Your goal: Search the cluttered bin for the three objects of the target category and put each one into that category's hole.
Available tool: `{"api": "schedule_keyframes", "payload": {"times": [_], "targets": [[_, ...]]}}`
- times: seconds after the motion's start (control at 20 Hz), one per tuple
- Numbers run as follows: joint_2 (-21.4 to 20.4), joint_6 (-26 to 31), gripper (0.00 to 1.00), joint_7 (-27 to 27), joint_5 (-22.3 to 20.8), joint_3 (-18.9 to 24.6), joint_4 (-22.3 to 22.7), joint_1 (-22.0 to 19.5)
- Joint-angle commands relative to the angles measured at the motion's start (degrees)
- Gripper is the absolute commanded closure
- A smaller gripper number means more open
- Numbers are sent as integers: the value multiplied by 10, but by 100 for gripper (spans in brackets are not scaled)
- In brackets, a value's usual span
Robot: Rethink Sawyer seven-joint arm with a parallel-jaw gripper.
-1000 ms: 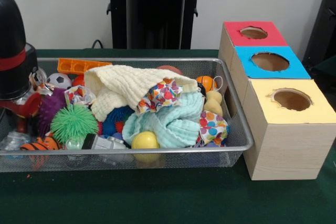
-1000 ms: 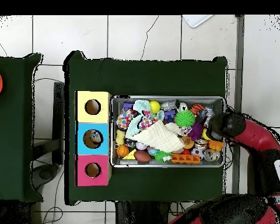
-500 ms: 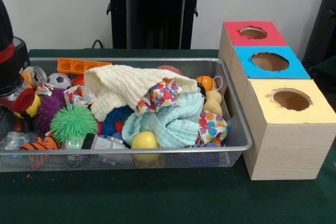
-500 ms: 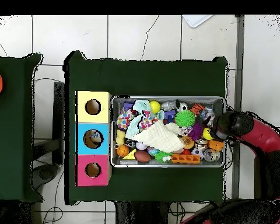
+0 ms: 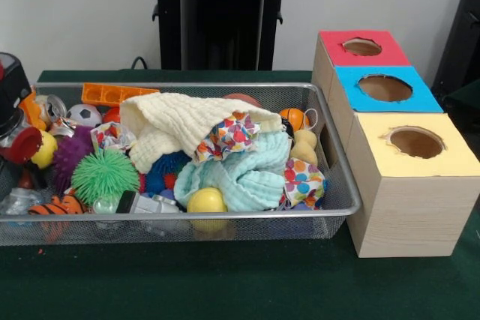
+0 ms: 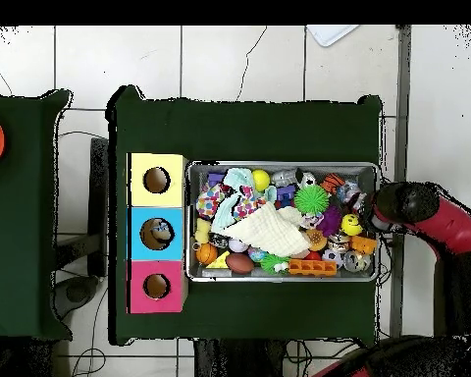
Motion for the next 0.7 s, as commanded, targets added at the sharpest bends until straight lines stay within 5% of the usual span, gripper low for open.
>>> {"api": "schedule_keyframes", "payload": {"times": [0.05, 0.7], "targets": [[60, -25, 0, -160, -70, 34, -154, -26], [80, -11, 0, -157, -82, 53, -189, -25]]}}
